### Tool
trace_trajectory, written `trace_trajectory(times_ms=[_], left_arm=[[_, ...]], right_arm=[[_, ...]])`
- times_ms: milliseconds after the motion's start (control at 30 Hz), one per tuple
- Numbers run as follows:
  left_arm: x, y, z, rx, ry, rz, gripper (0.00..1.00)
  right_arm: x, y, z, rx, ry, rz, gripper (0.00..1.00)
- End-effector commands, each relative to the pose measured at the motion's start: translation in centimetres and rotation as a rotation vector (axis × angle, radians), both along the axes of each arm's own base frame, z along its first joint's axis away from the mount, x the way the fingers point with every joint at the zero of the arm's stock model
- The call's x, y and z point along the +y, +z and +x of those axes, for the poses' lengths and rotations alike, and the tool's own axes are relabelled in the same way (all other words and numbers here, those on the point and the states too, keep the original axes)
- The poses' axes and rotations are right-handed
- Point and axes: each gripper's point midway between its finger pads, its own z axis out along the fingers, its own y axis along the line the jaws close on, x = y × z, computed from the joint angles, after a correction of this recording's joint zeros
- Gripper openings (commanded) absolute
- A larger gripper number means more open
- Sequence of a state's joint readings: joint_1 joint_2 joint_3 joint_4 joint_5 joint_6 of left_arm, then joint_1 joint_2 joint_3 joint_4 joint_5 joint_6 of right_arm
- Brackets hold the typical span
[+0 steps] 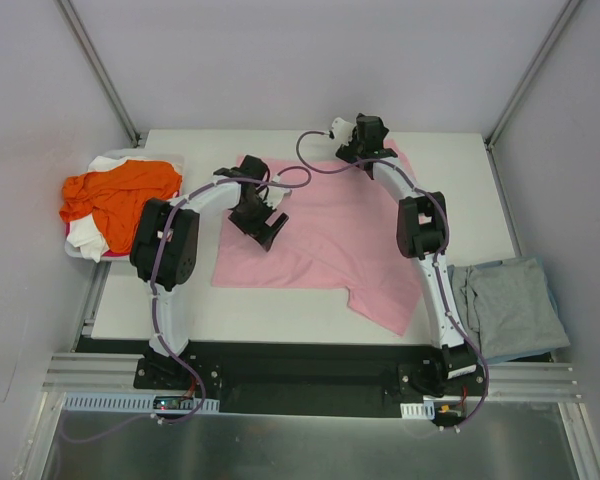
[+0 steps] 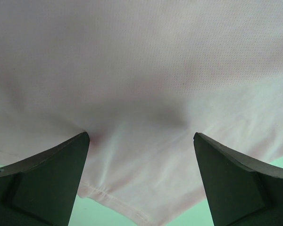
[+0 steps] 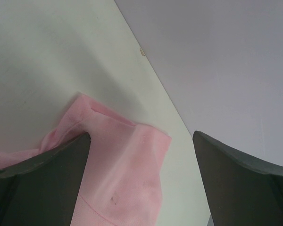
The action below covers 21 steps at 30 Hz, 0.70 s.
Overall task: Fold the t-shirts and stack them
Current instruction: Flatten the tshirt out
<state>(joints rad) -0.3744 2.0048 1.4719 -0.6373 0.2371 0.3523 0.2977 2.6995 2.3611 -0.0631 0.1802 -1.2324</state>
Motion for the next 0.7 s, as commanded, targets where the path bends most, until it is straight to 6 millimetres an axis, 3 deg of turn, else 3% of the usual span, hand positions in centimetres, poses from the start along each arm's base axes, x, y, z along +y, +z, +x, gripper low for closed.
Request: trace_trajectory(times_ms=[0, 667], left_arm=[[-0.1, 1.4, -1.2, 0.007, -0.008, -0.010, 0.94], [2.5, -2.2, -1.1, 0.040, 0.034, 0.237, 0.92]], right_arm=[[0.3, -2.5, -1.7, 0.096, 0.010, -0.018, 0.96], [-0.1, -2.3, -2.1, 0.102, 0.005, -0.025, 0.97]])
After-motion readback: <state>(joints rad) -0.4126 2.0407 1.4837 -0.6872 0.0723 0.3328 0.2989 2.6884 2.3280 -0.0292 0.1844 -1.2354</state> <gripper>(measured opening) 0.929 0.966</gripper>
